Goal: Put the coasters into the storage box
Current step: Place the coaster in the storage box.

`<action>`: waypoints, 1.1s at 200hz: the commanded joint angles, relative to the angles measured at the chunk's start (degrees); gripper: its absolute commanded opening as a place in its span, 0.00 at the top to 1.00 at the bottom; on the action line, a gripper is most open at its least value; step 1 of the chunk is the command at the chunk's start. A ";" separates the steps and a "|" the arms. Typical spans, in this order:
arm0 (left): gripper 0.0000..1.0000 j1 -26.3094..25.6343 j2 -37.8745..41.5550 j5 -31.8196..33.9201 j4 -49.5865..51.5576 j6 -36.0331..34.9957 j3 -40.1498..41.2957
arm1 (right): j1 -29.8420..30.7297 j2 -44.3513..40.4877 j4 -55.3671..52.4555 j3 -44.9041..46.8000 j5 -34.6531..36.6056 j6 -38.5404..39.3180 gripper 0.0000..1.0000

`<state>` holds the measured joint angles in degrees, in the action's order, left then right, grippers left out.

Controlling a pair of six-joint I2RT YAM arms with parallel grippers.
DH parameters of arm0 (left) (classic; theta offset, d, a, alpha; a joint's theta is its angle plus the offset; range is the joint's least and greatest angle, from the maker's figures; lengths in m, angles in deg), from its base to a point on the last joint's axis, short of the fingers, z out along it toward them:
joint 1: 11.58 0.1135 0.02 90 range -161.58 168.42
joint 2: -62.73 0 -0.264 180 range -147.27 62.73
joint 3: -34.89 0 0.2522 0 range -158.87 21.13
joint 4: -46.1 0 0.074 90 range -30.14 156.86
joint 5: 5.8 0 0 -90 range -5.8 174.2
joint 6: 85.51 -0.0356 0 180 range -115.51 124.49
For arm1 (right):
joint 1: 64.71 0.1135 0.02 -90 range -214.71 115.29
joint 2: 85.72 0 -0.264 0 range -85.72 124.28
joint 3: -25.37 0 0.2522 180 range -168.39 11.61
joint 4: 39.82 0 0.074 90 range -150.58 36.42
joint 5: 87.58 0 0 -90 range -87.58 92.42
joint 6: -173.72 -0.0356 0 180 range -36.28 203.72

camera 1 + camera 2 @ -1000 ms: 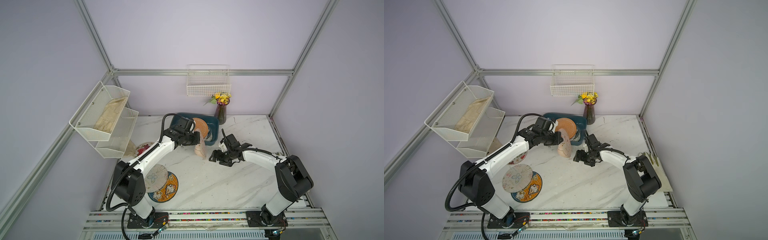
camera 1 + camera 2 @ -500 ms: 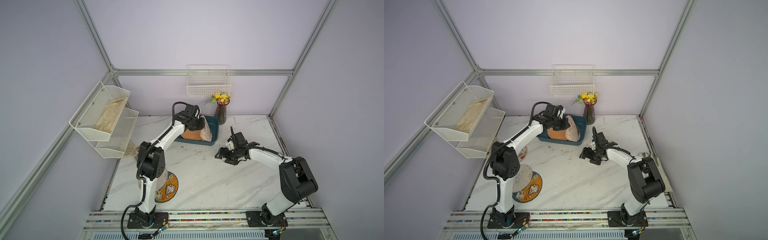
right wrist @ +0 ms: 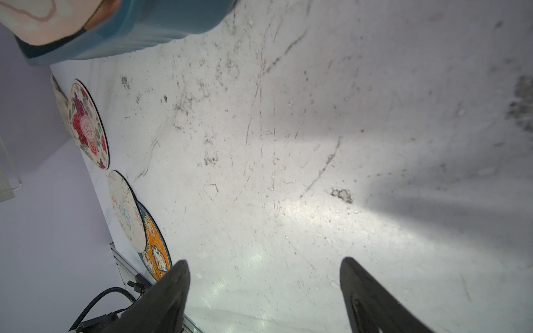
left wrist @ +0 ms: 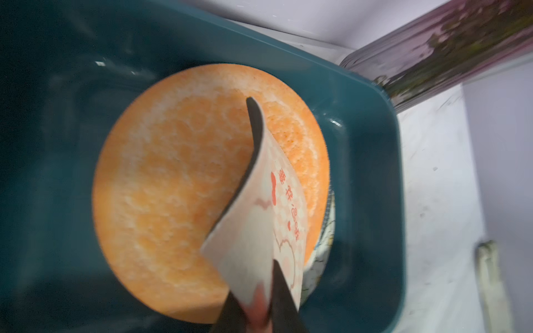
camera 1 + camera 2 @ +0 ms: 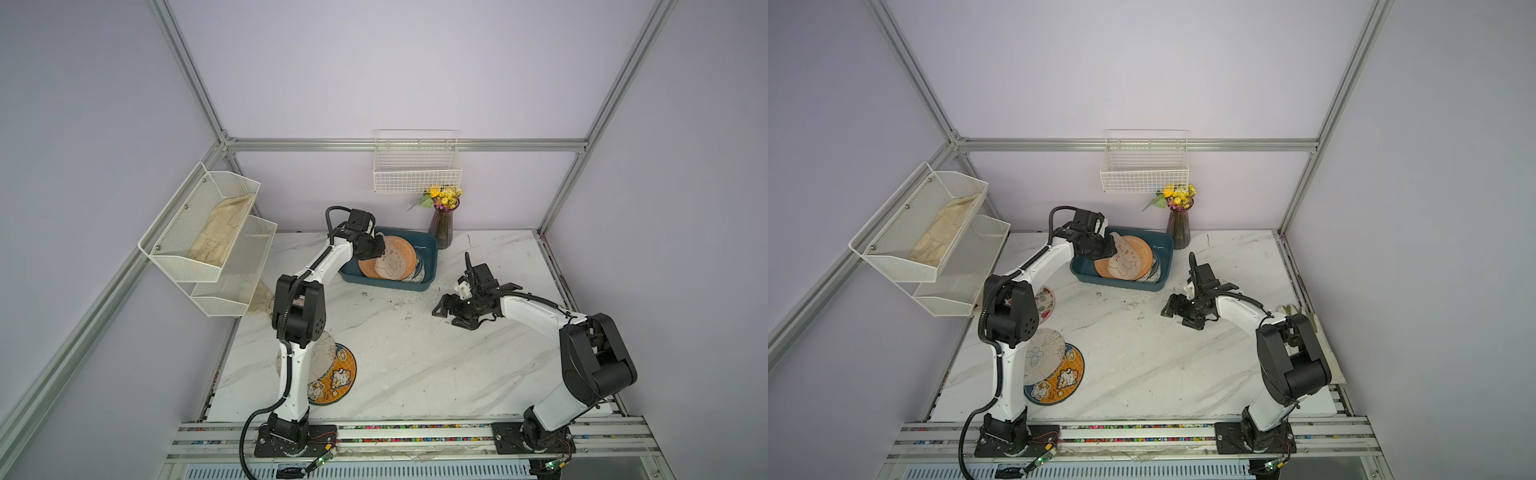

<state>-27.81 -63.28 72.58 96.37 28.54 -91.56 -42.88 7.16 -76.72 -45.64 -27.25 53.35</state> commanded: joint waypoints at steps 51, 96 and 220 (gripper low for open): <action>0.00 0.14 7.57 9.41 1.72 -2.51 6.91 | -0.13 -0.88 -2.32 -0.27 0.56 1.38 0.17; 0.00 0.14 14.11 9.19 1.31 -1.55 14.31 | -0.13 -0.66 -0.95 -0.14 0.31 0.49 0.17; 0.00 0.58 48.09 6.55 -2.82 12.20 55.57 | 3.77 3.13 -1.47 -4.26 -0.47 2.42 0.16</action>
<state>-27.70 -22.61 78.70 94.38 35.95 -42.82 -40.28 9.04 -77.37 -48.04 -27.27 54.75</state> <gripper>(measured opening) 0.997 0.835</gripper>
